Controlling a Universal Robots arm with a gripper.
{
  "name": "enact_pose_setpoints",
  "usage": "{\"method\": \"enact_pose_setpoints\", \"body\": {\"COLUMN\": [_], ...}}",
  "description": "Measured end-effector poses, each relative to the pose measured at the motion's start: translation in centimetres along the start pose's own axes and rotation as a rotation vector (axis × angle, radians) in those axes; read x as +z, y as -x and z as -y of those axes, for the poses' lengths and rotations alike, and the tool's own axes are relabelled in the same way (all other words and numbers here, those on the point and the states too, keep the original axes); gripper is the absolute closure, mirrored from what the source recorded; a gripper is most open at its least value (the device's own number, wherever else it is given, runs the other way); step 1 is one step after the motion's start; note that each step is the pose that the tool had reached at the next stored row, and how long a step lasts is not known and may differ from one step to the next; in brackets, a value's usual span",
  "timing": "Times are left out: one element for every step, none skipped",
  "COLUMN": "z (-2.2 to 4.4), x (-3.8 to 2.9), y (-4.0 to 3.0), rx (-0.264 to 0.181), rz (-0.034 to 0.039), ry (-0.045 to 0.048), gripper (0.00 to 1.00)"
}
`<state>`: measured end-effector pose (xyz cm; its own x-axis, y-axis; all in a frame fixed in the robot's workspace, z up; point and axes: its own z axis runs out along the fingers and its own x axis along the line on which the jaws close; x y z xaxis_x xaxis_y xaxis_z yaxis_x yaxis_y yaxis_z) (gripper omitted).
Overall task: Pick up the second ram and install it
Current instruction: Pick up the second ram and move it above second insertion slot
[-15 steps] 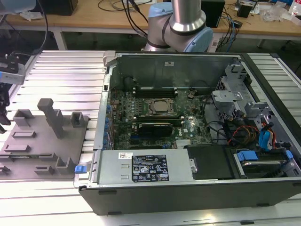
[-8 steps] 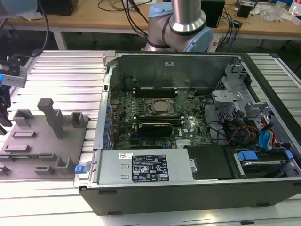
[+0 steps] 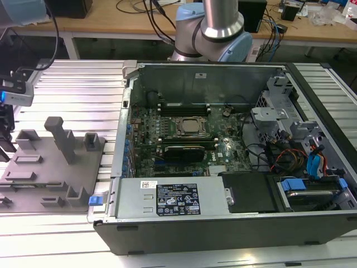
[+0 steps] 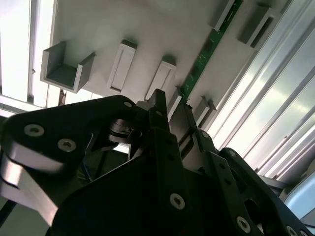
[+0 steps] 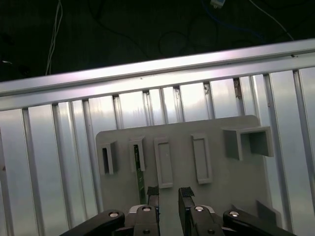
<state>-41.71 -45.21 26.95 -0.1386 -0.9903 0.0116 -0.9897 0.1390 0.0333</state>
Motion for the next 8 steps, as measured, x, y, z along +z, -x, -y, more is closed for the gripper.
{"method": "enact_pose_setpoints", "body": {"z": [0.01,0.01,0.01,0.02,0.02,0.02,0.03,0.04], "x": [0.13,0.28,0.45,0.57,0.64,0.71,0.94,1.11], "y": [0.0,0.0,0.01,0.01,0.01,0.01,0.01,0.01], "rx": [0.0,0.0,0.0,0.0,0.0,0.0,0.0,0.0], "rz": [0.0001,0.0001,0.0001,0.0,0.0,0.0,0.0,0.0001], "ry": [0.0,-0.0001,0.0,0.0,0.0,0.0,0.0,-0.0001], "gripper": [0.7,0.7,0.7,0.7,0.7,0.7,0.7,0.7]}}
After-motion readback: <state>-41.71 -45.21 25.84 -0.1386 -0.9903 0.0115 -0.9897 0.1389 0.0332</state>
